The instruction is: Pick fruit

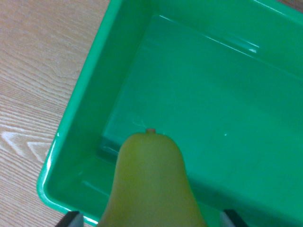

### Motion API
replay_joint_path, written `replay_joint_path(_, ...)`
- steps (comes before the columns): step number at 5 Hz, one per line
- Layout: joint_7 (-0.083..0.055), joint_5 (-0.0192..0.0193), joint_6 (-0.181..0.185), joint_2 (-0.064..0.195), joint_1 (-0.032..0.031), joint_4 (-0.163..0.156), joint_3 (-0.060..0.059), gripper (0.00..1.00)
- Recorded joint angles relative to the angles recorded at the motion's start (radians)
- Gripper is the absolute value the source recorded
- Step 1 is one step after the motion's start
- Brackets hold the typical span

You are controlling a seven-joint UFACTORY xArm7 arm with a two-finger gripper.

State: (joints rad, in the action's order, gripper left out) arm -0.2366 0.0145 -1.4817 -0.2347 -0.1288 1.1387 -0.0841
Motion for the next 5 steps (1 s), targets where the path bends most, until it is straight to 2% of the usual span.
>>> replay_joint_path(1, -0.001, -0.0009, -0.012, -0.005, 0.0, 0.007, 0.0, 1.0)
replay_joint_path(5, -0.001, -0.0014, -0.02, -0.009, 0.0, 0.011, 0.0, 1.0)
